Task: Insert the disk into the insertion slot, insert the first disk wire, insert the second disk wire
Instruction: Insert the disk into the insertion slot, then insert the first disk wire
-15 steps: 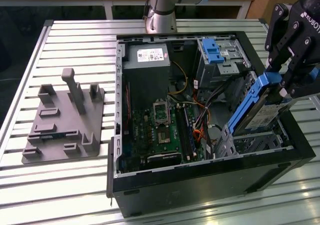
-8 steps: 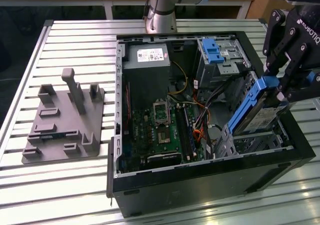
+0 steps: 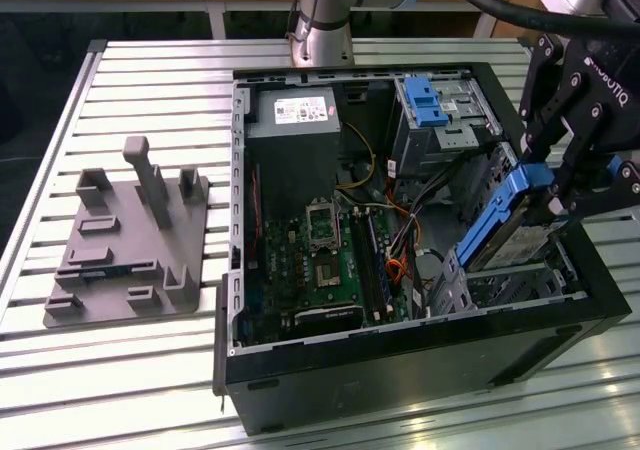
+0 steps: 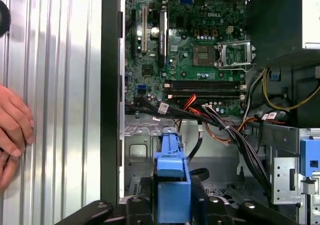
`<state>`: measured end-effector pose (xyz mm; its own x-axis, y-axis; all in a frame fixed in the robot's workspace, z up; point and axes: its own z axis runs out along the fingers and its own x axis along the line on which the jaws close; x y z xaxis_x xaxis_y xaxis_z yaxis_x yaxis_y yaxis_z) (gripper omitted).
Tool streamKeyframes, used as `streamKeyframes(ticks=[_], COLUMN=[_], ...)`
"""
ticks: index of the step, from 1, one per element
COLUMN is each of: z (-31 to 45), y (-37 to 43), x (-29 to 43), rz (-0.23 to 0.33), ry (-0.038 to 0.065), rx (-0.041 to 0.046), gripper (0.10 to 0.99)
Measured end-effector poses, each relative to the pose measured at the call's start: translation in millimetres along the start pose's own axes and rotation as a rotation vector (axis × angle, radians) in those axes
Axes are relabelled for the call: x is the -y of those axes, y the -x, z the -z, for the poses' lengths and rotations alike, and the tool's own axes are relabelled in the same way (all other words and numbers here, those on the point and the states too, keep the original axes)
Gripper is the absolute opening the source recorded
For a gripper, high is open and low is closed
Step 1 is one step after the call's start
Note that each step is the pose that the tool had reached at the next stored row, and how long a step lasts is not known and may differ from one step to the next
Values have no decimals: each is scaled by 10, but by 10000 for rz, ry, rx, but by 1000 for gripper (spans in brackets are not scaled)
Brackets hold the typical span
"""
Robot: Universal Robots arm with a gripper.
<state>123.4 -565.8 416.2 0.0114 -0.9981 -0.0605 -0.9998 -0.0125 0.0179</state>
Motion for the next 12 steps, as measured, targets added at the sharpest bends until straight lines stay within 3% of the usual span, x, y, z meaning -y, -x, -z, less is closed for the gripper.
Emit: streamKeyframes(ticks=[1,3,4,12], z=[-9,-21,-22,-27], y=[-1,-1,-1,-2], x=[1,1,1,2], rz=[0,0,1,0], ry=[0,0,0,0], rx=[1,4,3,4], gripper=[490,490,557,557])
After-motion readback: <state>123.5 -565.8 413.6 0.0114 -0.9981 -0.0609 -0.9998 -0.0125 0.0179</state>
